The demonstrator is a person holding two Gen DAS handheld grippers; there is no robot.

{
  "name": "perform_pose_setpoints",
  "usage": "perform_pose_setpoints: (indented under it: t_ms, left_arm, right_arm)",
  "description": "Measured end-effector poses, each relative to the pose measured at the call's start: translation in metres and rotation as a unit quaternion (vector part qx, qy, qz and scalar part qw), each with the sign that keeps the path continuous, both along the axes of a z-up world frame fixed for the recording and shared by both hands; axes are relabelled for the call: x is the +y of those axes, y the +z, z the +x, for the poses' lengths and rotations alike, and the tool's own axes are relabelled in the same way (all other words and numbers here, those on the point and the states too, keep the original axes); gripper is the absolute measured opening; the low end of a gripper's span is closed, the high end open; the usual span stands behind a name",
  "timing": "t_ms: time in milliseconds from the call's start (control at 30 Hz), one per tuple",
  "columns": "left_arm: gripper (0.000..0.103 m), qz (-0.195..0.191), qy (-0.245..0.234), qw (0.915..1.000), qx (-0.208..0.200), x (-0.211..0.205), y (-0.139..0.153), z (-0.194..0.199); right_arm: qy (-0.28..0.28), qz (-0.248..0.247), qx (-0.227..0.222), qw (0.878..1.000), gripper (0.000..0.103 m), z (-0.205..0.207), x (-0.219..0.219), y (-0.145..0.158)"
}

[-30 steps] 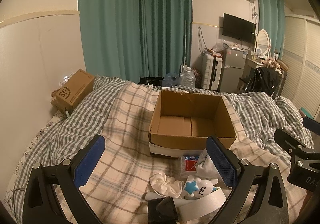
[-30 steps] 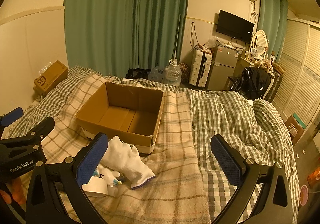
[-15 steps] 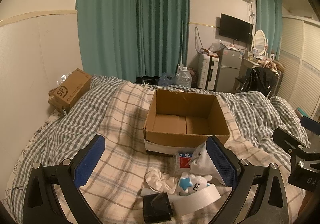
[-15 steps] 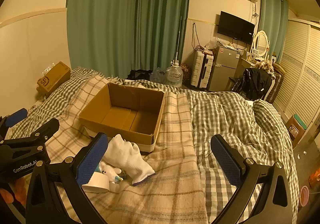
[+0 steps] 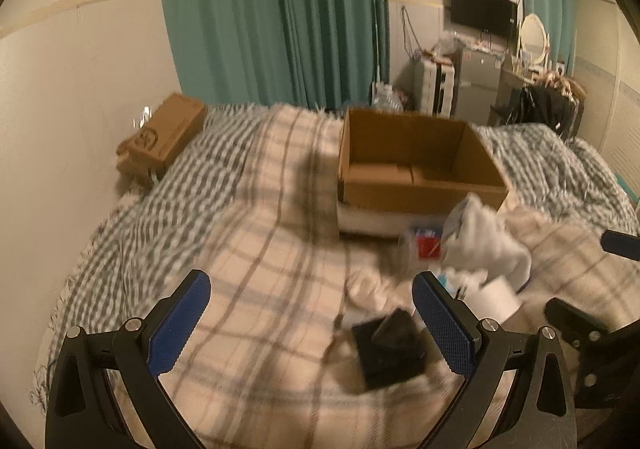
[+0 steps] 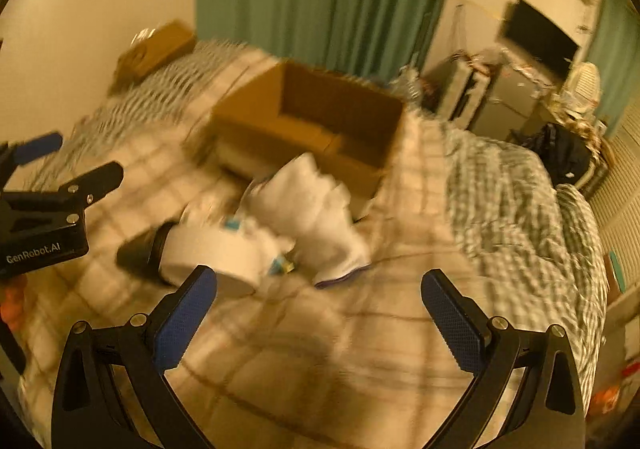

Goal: Organize objects
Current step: 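Grasp the white tape roll with the right gripper while the left gripper grasps the black pouch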

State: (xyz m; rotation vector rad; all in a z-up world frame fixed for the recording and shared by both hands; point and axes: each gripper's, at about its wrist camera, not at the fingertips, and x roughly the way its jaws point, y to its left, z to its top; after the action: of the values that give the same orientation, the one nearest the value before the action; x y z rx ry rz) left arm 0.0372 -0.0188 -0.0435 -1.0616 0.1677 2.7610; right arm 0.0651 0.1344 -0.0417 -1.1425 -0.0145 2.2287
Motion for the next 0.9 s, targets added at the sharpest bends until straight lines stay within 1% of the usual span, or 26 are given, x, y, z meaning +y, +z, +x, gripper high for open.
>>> perform_pose_setpoints:
  t_ms: [67, 133, 167, 200, 233, 267, 300, 367, 433, 467, 500, 600, 700, 833, 900]
  left_arm:
    - [0.103, 0.002, -0.004, 0.9999, -0.015, -0.004, -0.011, -0.001]
    - [0.103, -0.002, -0.006, 0.9997, -0.023, -0.004, -0.018, -0.001]
    - [0.103, -0.003, -0.007, 0.9996, -0.028, -0.005, -0.021, -0.001]
    - [0.103, -0.003, -0.009, 0.9994, -0.032, -0.006, -0.022, -0.001]
    - [0.103, -0.001, -0.010, 0.9993, -0.035, -0.006, -0.024, -0.001]
    - [0.103, 0.001, -0.011, 0.9993, -0.037, -0.007, -0.024, -0.001]
    - [0.103, 0.001, -0.013, 0.9992, -0.038, -0.006, -0.025, -0.001]
    - [0.103, 0.002, -0.015, 0.9991, -0.040, -0.005, -0.026, -0.002]
    - [0.103, 0.005, -0.018, 0.9989, -0.044, -0.004, -0.026, -0.001]
    - [0.103, 0.006, -0.019, 0.9988, -0.045, -0.003, -0.025, -0.001]
    - [0.103, 0.007, -0.022, 0.9987, -0.046, -0.001, -0.025, 0.000]
    - [0.103, 0.010, -0.033, 0.9982, -0.049, 0.007, -0.024, 0.003]
    - [0.103, 0.020, -0.058, 0.9960, -0.065, 0.018, -0.028, 0.004]
    - [0.103, 0.002, -0.080, 0.9919, -0.098, 0.037, -0.049, -0.002]
    - [0.095, -0.011, -0.082, 0.9897, -0.117, 0.043, -0.062, -0.005]
  right_arm:
    - [0.012, -0.006, -0.023, 1.000, 0.095, -0.010, -0.002, -0.015]
    - [0.021, -0.015, -0.046, 0.999, 0.087, -0.023, 0.000, -0.029]
    - [0.023, -0.020, -0.053, 0.998, 0.076, -0.028, 0.000, -0.034]
    - [0.023, -0.028, -0.058, 0.998, 0.068, -0.034, 0.003, -0.039]
    - [0.024, -0.034, -0.058, 0.997, 0.065, -0.038, 0.004, -0.041]
    - [0.028, -0.041, -0.056, 0.997, 0.057, -0.042, 0.005, -0.042]
    - [0.033, -0.051, -0.053, 0.997, 0.045, -0.046, 0.006, -0.043]
    - [0.035, -0.058, -0.047, 0.997, 0.035, -0.049, 0.007, -0.044]
    - [0.034, -0.061, -0.040, 0.997, 0.028, -0.046, 0.006, -0.043]
    - [0.035, -0.064, -0.034, 0.997, 0.019, -0.044, 0.006, -0.040]
    - [0.030, -0.060, -0.024, 0.997, 0.015, -0.040, 0.006, -0.035]
    - [0.013, -0.033, 0.010, 0.999, 0.013, -0.027, 0.008, -0.017]
    - [-0.004, -0.017, 0.043, 0.999, 0.012, -0.012, 0.012, 0.003]
    - [-0.018, -0.006, 0.060, 0.998, 0.012, -0.001, 0.018, 0.019]
    - [-0.021, -0.005, 0.065, 0.998, 0.012, 0.002, 0.021, 0.021]
